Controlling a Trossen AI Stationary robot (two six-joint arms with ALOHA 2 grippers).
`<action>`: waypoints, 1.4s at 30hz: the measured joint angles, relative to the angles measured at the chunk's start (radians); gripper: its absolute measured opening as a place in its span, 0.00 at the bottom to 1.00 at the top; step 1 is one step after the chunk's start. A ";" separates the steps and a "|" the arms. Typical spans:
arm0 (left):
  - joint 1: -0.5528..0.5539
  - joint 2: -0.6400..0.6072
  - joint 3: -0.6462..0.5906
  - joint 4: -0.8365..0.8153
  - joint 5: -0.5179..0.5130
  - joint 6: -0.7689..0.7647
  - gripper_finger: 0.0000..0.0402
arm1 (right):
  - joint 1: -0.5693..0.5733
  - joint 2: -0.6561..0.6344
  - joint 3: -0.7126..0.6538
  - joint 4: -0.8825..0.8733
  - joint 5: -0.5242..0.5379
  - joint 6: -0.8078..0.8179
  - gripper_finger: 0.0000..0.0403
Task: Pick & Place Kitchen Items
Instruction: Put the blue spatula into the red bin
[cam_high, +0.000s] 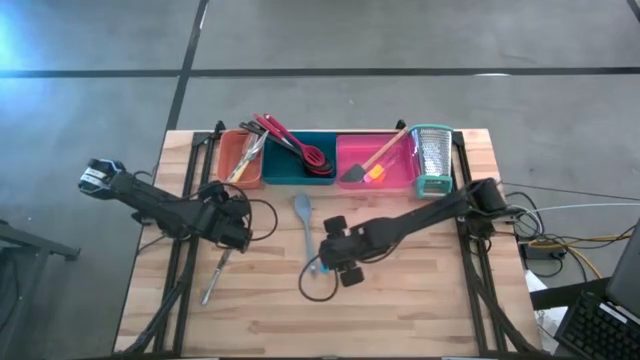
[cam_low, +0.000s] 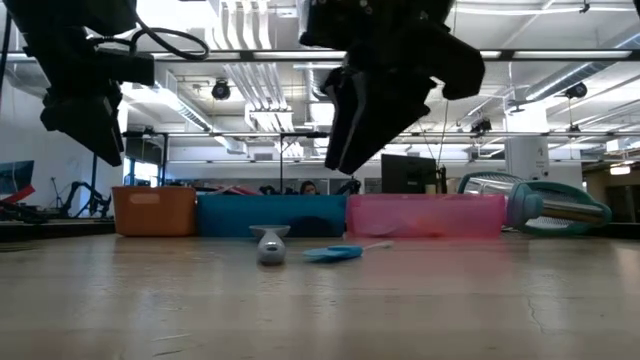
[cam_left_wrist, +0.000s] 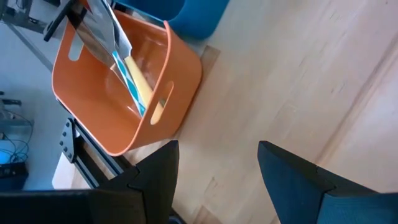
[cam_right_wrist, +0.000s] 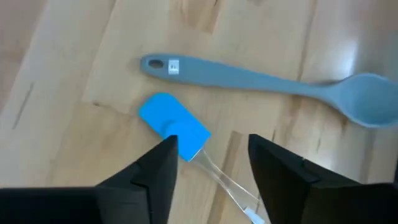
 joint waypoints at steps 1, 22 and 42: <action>0.000 0.000 0.000 -0.001 0.002 0.000 0.56 | -0.001 0.014 0.020 -0.020 -0.005 -0.008 0.47; -0.001 -0.001 0.000 0.046 0.054 -0.039 0.56 | -0.037 0.233 0.101 -0.059 -0.119 -0.084 0.55; -0.001 -0.001 -0.002 0.087 -0.011 0.011 0.56 | -0.039 0.210 0.108 -0.083 -0.257 0.126 0.05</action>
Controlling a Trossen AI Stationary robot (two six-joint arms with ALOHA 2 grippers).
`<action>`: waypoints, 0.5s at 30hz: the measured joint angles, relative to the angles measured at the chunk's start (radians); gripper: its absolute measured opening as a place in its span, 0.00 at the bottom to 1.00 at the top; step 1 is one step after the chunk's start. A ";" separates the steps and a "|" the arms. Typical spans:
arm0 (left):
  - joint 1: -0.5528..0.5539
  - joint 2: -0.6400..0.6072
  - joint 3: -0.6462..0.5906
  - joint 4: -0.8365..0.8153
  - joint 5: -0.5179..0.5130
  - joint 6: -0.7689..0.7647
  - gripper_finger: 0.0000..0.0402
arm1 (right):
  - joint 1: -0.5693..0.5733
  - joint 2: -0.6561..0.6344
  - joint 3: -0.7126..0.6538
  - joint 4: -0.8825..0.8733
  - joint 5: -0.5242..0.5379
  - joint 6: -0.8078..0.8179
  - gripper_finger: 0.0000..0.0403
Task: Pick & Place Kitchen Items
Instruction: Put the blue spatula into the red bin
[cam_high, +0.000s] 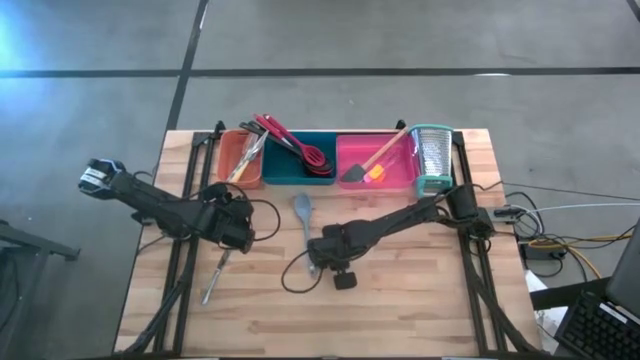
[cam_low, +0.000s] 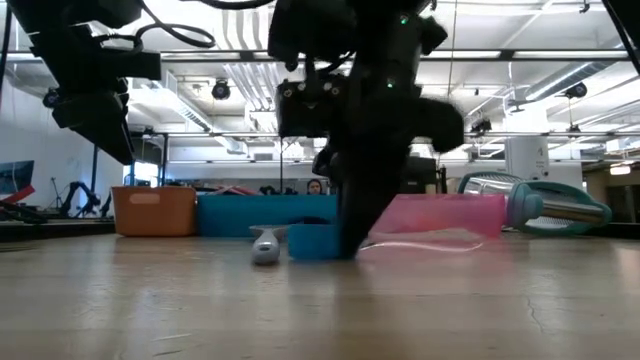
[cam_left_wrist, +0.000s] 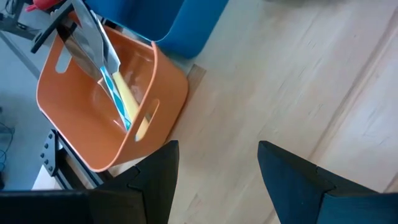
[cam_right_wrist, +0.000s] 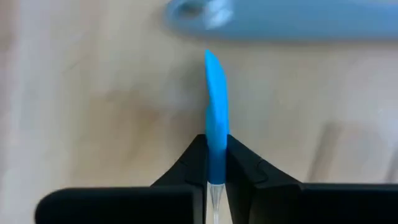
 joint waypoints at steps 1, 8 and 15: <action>0.000 0.000 0.000 0.002 0.000 0.000 0.56 | 0.002 -0.013 0.001 -0.021 -0.011 0.005 0.05; 0.000 0.000 0.000 0.013 0.000 -0.004 0.56 | 0.006 -0.194 0.002 -0.160 0.114 -0.068 0.05; 0.000 0.000 0.000 0.024 0.003 -0.005 0.56 | -0.049 -0.352 -0.010 -0.274 0.495 -0.359 0.05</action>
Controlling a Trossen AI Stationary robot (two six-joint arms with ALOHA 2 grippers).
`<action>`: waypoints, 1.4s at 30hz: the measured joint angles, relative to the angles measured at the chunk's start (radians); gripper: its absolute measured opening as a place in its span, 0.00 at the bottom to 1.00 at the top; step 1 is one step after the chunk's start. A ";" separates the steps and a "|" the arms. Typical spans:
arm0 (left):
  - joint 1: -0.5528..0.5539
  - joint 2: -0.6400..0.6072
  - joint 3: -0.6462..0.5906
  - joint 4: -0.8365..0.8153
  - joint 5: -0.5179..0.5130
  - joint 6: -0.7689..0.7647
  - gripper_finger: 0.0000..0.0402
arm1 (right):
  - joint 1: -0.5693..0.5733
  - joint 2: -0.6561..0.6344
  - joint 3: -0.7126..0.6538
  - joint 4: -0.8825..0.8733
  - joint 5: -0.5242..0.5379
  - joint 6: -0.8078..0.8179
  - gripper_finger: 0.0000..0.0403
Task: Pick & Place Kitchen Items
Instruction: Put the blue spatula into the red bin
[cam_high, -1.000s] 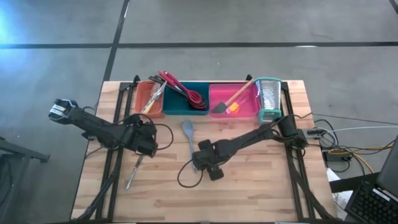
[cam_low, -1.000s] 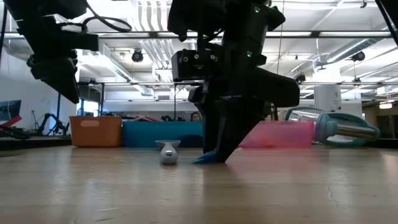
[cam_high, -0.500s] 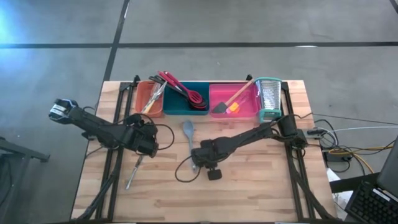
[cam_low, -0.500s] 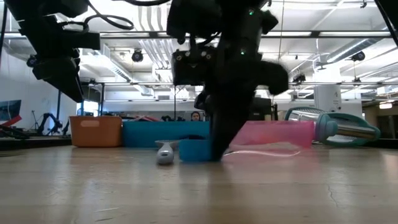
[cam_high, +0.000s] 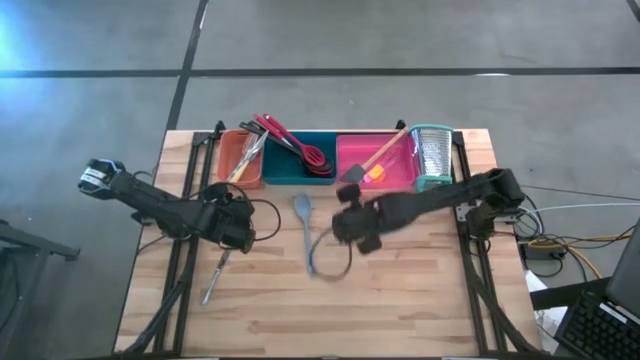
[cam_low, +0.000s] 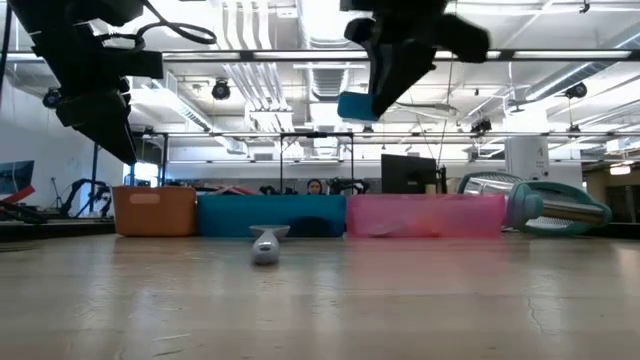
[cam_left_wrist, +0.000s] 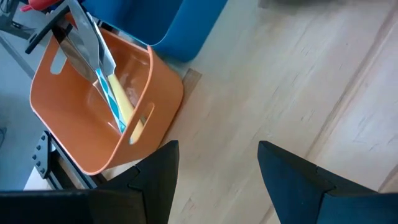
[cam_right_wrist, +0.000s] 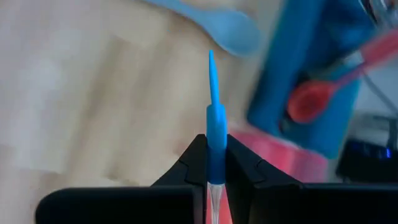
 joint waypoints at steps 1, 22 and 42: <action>0.000 0.000 0.000 0.001 0.000 0.000 0.56 | -0.025 -0.016 0.000 -0.011 0.006 -0.010 0.05; 0.000 0.000 -0.009 0.008 -0.027 0.013 0.56 | -0.561 -0.071 -0.212 0.162 0.154 -0.579 0.04; 0.000 0.000 -0.046 0.037 -0.029 -0.034 0.56 | -0.593 -0.072 -0.583 0.564 -0.010 -0.669 0.07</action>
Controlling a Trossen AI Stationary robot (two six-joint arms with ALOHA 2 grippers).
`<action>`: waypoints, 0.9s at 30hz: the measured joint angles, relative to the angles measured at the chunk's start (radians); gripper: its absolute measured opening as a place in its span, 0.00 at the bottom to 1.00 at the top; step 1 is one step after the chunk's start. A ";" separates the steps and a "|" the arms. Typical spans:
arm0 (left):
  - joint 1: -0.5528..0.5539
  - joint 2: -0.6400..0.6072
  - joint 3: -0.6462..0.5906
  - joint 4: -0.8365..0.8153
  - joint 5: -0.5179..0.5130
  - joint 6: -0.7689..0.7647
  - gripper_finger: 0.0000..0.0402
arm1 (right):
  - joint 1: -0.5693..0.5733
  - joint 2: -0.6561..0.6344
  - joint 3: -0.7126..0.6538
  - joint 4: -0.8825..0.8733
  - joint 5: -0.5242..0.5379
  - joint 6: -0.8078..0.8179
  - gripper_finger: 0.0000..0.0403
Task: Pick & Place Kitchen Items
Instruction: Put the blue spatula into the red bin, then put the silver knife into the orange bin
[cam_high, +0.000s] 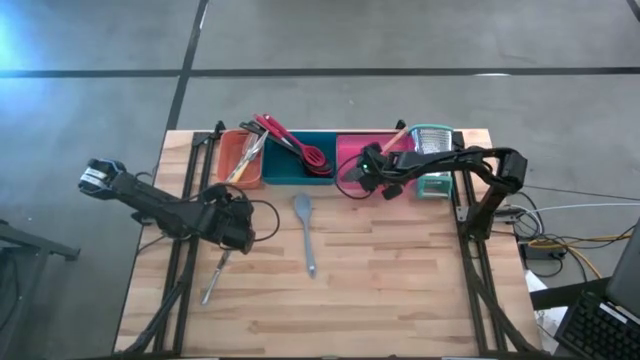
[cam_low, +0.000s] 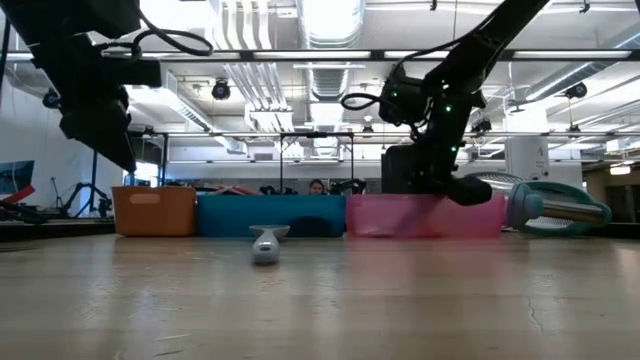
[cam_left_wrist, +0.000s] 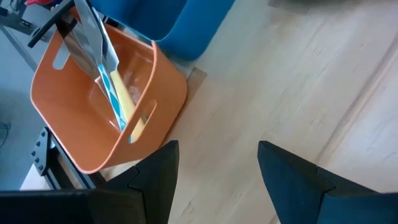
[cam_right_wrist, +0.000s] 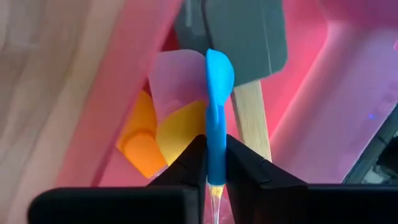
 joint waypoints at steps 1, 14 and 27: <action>0.000 0.000 0.000 0.005 0.000 0.000 0.56 | -0.003 -0.001 -0.001 0.001 0.000 0.007 0.09; 0.000 0.000 0.009 0.029 0.000 0.055 0.56 | 0.015 -0.004 0.106 -0.012 0.032 0.101 0.38; 0.001 0.000 0.009 0.030 0.000 0.085 0.56 | 0.061 -0.013 0.369 -0.494 0.027 0.509 0.34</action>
